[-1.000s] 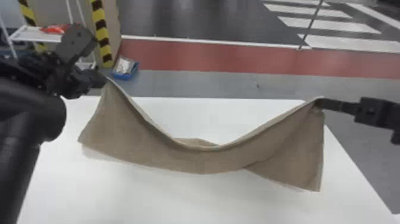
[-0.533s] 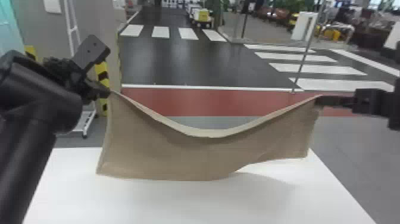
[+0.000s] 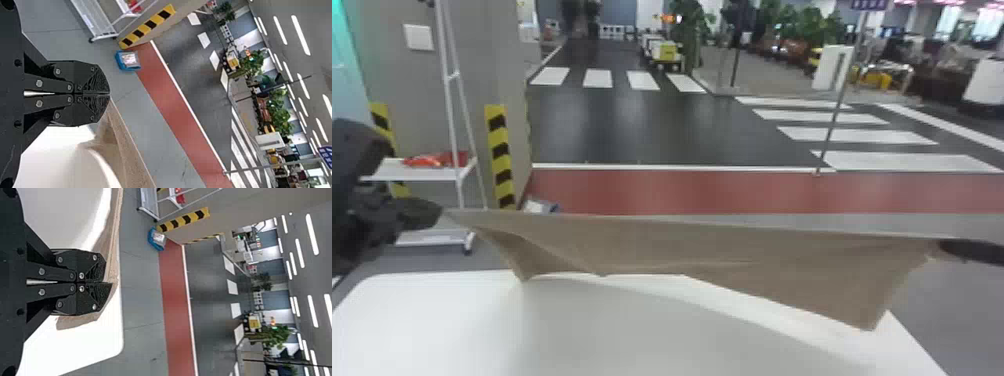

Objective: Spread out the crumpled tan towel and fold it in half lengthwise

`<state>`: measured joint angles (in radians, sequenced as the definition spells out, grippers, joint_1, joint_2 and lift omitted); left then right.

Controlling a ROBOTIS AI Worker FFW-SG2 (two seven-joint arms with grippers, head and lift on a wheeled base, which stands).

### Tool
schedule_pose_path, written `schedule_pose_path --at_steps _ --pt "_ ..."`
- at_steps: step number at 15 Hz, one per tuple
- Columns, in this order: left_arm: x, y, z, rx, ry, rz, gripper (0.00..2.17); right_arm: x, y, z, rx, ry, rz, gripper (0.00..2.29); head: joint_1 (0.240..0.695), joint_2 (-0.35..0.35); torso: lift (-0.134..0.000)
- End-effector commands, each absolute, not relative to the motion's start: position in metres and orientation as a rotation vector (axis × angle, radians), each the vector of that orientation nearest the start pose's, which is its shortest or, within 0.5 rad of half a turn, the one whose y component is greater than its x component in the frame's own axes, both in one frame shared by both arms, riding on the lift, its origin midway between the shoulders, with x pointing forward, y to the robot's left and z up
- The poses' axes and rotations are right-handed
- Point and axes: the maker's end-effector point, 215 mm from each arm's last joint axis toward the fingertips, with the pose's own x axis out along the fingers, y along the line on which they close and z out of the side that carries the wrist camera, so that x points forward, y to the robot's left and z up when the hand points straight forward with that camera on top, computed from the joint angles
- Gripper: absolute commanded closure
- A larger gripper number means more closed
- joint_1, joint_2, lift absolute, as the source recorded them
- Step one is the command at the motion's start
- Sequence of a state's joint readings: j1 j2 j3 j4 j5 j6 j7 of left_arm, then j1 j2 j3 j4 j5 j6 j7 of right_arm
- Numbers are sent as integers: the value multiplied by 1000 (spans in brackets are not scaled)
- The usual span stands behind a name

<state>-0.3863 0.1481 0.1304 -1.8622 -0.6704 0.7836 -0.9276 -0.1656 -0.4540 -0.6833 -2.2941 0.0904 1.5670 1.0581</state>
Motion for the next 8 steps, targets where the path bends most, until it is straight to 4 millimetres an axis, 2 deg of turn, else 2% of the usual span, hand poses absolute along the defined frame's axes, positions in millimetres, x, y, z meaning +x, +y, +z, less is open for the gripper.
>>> schedule_pose_path --at_steps 1,2,3,4,5,6,7,8 --pt "563 346 -262 468 417 -255 1426 379 -453 -228 281 522 178 1997 505 -161 -124" --pt "535 352 -278 472 432 -260 1426 352 -441 -256 354 555 187 1997 555 -152 -124" --pt "509 355 -289 492 442 -266 1426 330 -437 -271 383 569 192 1997 617 -137 -124" --pt "488 358 -296 512 441 -274 1426 318 -437 -277 380 565 201 1997 668 -125 -124" --pt "468 358 -313 536 459 -298 1426 305 -433 -287 397 585 217 1997 695 -109 -124" --pt "457 359 -319 560 459 -311 1426 298 -429 -294 374 589 232 1997 695 -107 -124" --pt "445 353 -329 546 473 -335 1426 296 -425 -297 347 577 247 1997 695 -105 -124" --pt "436 339 -335 527 467 -375 1426 294 -421 -298 345 571 258 2000 695 -105 -124"
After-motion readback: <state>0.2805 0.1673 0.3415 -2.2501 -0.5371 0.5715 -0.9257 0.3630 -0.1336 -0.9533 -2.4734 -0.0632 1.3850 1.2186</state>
